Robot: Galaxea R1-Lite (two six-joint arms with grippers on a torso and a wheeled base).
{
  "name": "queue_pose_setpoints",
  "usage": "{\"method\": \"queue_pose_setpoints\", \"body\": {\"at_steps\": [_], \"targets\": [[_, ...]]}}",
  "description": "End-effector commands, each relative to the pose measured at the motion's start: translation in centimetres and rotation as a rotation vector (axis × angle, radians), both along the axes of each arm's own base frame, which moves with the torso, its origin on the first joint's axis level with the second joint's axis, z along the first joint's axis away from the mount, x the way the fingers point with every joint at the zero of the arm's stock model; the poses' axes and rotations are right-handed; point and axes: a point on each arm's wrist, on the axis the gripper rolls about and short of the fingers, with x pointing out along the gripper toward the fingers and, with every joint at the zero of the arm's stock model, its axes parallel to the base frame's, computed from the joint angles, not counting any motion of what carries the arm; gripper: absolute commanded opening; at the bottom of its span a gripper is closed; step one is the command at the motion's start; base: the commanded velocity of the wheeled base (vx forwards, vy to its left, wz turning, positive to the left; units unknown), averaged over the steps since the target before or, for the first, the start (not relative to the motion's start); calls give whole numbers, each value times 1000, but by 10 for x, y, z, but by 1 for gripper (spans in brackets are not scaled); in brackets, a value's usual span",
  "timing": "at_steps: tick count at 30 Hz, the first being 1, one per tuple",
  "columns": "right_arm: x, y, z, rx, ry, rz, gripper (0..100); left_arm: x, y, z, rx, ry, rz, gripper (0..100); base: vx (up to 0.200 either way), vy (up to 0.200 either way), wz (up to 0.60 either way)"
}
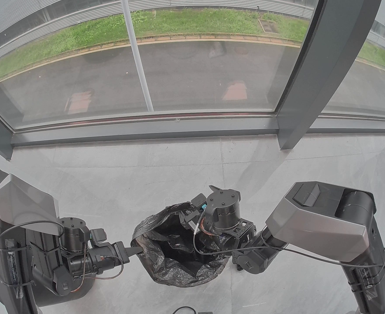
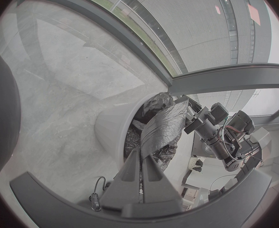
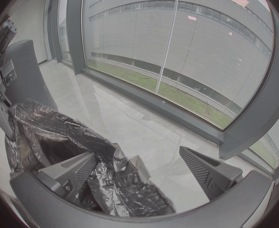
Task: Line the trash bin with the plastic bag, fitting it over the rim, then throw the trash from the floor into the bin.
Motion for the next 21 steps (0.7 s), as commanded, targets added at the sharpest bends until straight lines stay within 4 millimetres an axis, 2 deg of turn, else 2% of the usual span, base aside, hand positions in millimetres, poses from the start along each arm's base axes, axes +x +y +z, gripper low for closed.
{"method": "queue_pose_setpoints", "body": {"at_steps": [1, 5, 14, 21], "targets": [[8, 1, 6, 28, -21, -2, 100, 6, -1, 2, -6, -24, 3, 0, 0, 0, 0], [17, -3, 12, 59, -23, -11, 100, 7, -1, 1, -8, -28, 5, 0, 0, 0, 0], [22, 2, 14, 106, -7, -7, 100, 12, 0, 1, -11, -42, 10, 0, 0, 0, 0], [28, 7, 8, 112, -11, -5, 100, 17, 0, -2, -9, -47, 14, 0, 0, 0, 0]]}}
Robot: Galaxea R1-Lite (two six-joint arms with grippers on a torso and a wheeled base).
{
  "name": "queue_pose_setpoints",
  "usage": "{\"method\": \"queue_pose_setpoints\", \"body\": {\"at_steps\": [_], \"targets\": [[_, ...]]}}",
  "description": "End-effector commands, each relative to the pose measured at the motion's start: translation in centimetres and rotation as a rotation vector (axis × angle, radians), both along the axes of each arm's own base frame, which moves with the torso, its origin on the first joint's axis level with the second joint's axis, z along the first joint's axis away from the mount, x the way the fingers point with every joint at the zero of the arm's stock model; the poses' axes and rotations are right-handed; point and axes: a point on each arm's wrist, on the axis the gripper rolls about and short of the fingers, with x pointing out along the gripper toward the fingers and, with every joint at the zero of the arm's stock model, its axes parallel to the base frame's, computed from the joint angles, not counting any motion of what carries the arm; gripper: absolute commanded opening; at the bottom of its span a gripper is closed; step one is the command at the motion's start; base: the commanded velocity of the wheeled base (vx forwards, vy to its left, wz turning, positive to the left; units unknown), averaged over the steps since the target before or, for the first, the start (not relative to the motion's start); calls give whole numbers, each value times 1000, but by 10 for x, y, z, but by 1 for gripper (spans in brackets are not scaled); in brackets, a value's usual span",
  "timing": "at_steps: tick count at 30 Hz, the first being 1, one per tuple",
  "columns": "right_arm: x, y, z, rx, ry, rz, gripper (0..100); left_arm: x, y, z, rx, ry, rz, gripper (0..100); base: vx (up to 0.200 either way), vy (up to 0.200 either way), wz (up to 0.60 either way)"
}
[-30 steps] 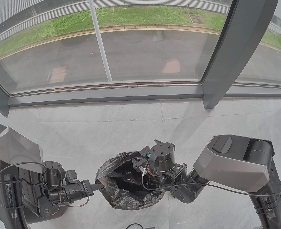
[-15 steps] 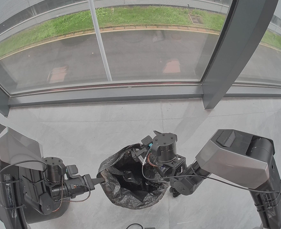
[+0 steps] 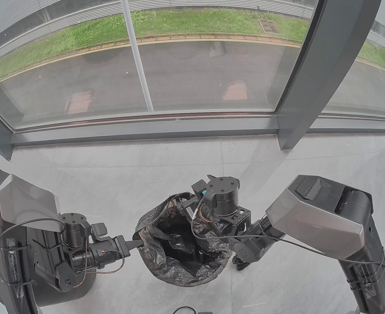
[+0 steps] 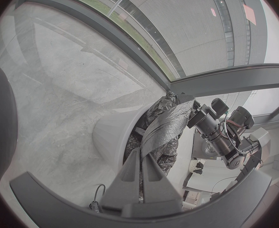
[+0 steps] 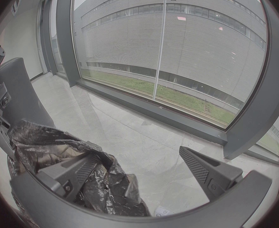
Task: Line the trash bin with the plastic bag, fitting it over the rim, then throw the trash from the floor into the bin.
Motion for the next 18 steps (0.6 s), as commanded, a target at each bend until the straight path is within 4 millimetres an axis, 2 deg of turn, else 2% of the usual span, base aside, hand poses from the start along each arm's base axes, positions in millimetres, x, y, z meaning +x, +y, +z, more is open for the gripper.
{"method": "queue_pose_setpoints", "body": {"at_steps": [1, 10, 18], "targets": [[5, 3, -6, 2, -2, -2, 100, 3, 0, -3, 0, -1, 4, 0, 0, 0, 0], [11, -2, -11, -1, 2, -17, 100, 7, 4, -7, 10, -3, 14, 0, 0, 0, 0], [11, -1, -12, 0, 1, -14, 100, -11, 4, -6, 58, 15, -19, 0, 0, 0, 0]]}}
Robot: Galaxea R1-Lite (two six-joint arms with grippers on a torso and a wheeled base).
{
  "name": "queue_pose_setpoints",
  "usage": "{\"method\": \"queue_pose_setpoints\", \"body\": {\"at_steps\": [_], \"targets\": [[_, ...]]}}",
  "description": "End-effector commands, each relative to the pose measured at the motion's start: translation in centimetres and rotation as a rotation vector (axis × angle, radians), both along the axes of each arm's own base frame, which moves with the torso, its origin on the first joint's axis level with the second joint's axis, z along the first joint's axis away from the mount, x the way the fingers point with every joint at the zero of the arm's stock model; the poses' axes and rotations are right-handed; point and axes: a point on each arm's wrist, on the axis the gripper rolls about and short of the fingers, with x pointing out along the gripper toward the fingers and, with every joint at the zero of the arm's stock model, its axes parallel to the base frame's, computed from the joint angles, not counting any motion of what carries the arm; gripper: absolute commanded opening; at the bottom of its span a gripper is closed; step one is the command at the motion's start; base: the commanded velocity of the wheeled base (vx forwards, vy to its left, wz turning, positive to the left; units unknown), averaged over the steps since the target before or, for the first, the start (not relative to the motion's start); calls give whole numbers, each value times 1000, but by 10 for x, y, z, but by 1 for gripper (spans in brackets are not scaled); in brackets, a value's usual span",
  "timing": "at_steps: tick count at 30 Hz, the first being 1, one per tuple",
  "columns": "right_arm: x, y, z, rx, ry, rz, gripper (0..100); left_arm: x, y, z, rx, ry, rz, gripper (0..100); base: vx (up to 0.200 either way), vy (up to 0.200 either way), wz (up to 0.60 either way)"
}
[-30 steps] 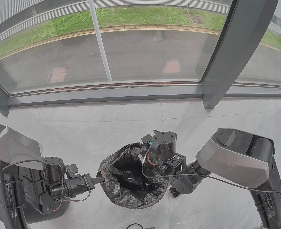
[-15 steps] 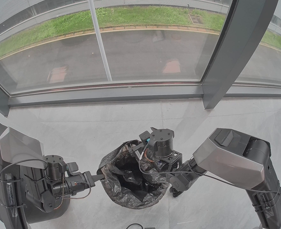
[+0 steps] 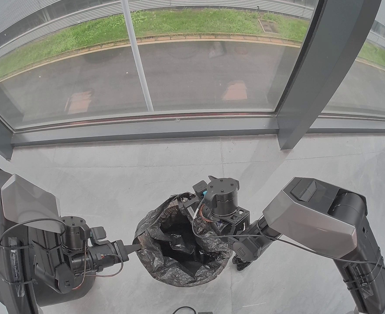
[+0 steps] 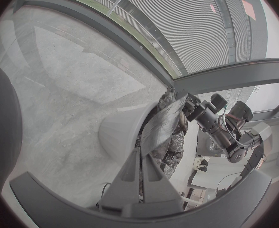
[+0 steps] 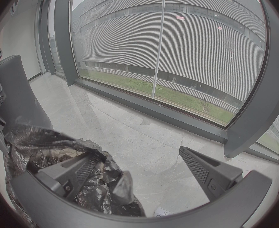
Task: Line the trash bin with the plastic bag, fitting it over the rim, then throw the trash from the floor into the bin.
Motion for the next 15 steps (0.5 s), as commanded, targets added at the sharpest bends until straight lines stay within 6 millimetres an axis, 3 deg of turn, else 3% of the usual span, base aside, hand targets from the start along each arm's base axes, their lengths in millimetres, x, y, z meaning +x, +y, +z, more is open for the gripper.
{"method": "queue_pose_setpoints", "body": {"at_steps": [1, 9, 15], "targets": [[0, 0, -1, -1, 1, 0, 100, -8, 0, 1, 16, 12, -12, 0, 0, 0, 0], [0, 0, -7, -2, 9, 2, 100, -1, 18, -14, 116, -32, -3, 0, 0, 0, 0], [0, 0, -9, -2, 12, 8, 100, 6, 22, -20, 127, -44, 6, 0, 0, 0, 0]]}}
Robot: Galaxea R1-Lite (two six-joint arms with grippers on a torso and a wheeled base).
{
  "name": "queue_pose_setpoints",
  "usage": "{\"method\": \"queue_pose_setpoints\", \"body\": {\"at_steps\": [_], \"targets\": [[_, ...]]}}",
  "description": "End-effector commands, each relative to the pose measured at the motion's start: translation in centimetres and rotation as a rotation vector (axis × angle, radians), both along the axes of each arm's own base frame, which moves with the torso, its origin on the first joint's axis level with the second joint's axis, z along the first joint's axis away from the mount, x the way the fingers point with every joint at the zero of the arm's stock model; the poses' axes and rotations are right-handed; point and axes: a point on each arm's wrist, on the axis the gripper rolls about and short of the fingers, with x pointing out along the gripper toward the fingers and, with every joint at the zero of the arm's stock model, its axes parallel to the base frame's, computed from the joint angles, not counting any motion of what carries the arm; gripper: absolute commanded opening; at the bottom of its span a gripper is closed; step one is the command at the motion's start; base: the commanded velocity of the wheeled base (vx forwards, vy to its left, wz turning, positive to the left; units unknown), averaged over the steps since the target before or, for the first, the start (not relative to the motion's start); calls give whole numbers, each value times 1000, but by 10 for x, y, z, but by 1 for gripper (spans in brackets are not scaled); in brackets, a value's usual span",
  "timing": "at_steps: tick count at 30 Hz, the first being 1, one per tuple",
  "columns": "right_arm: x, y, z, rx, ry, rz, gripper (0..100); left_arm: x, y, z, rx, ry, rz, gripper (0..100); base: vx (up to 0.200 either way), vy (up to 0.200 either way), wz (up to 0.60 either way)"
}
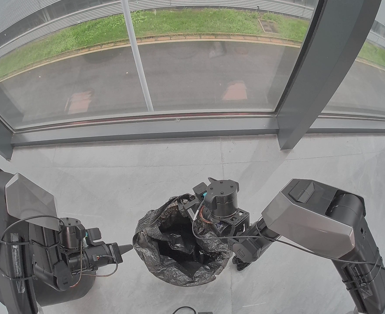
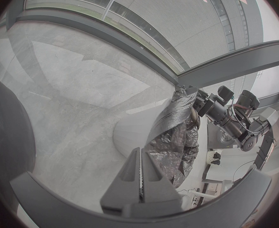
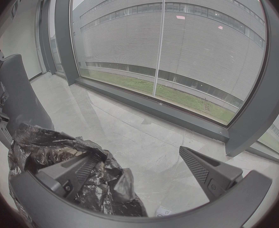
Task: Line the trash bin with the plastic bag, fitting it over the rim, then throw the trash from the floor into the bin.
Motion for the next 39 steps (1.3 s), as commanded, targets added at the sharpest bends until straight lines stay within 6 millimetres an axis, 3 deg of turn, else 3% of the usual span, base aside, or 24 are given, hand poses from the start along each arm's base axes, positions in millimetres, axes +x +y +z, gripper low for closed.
{"method": "queue_pose_setpoints", "body": {"at_steps": [1, 25, 39], "targets": [[0, 0, -4, -4, 6, 2, 100, 4, 3, -8, 2, 12, 13, 0, 0, 0, 0], [0, 0, 0, 5, 2, 1, 100, 0, -6, -1, 58, -12, 62, 0, 0, 0, 0], [-1, 0, -2, 4, 6, 2, 100, -3, -14, 56, 76, -232, 111, 0, 0, 0, 0]]}}
